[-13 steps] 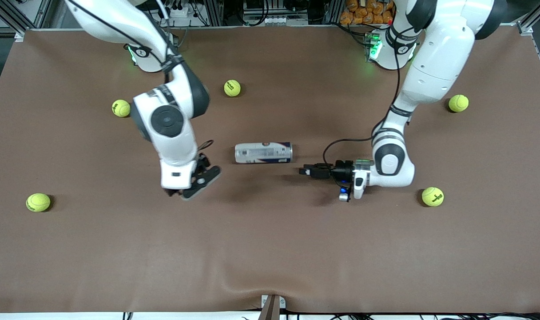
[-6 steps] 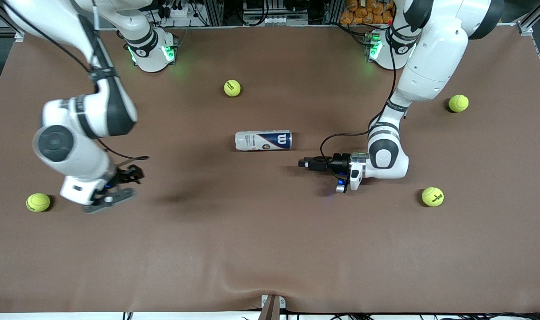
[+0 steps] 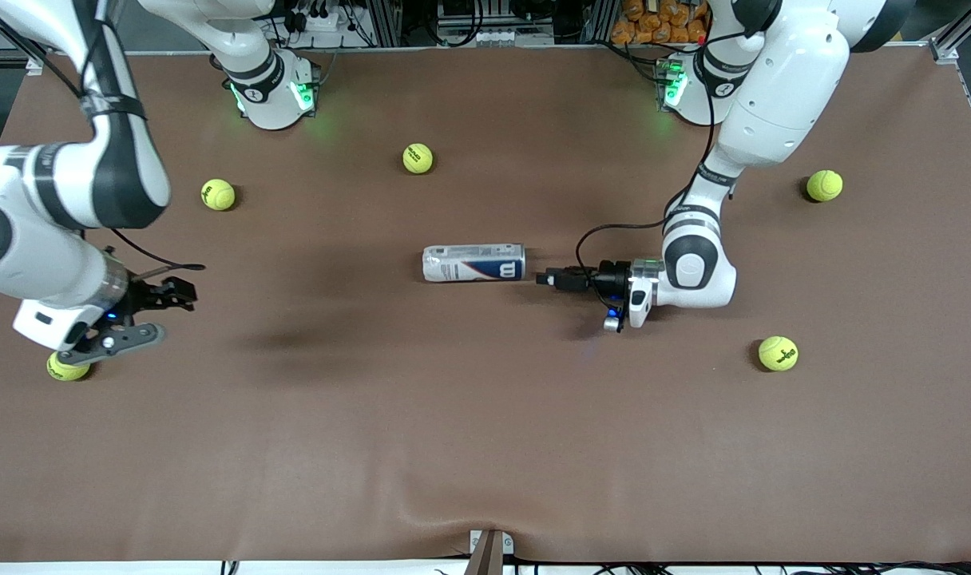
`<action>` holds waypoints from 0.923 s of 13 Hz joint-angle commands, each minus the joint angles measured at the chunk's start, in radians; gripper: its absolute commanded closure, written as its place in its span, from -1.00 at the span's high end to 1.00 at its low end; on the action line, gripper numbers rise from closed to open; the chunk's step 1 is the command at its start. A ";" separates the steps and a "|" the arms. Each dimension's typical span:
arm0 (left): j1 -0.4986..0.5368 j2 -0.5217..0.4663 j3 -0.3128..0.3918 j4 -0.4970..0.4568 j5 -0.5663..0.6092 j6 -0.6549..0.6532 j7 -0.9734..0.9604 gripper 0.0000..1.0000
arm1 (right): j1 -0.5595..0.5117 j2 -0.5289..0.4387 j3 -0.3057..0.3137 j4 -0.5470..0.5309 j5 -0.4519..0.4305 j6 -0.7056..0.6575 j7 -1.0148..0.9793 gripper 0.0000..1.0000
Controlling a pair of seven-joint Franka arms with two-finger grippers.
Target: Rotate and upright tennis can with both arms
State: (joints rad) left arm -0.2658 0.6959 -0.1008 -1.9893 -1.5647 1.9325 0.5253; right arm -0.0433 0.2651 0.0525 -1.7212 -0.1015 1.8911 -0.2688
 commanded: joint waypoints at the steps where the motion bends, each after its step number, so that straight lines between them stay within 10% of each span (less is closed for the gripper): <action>1: -0.007 -0.035 -0.008 -0.037 -0.054 0.013 0.009 0.60 | -0.036 -0.066 0.017 -0.035 0.043 -0.023 -0.020 1.00; 12: -0.093 0.014 -0.008 0.061 -0.172 0.100 0.002 0.28 | -0.063 -0.175 0.009 0.207 0.074 -0.320 0.238 1.00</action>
State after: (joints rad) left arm -0.3478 0.7025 -0.1088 -1.9426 -1.7114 2.0139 0.5254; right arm -0.0961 0.0749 0.0514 -1.5913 -0.0509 1.6304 -0.0908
